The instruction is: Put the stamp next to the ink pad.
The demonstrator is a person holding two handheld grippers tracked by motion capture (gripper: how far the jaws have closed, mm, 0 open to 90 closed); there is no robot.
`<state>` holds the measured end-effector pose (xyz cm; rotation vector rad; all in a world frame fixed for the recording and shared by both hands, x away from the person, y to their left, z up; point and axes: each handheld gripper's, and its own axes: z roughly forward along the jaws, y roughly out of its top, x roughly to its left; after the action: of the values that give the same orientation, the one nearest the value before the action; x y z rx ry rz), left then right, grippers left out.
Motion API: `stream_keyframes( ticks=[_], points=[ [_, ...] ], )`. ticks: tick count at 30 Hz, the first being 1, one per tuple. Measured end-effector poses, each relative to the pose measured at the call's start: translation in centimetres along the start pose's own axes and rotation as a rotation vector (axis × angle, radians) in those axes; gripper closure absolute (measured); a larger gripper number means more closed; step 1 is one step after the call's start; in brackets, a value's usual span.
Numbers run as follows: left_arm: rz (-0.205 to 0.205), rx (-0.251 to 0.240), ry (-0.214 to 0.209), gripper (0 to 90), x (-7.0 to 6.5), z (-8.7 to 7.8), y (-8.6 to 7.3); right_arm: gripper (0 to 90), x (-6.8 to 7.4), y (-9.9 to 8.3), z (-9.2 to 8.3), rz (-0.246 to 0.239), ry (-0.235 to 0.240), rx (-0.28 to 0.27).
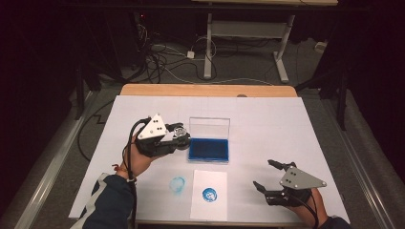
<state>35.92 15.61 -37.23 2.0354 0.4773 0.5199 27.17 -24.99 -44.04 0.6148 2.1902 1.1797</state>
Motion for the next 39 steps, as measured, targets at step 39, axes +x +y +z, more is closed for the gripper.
stream_keyframes(
  ticks=[39],
  points=[
    [-0.108, 0.174, 0.064, 53.7, 2.7, 5.8, -6.0, 20.3, 0.8, -0.4, 1.1, -0.049, 0.025, 0.076]
  ],
)
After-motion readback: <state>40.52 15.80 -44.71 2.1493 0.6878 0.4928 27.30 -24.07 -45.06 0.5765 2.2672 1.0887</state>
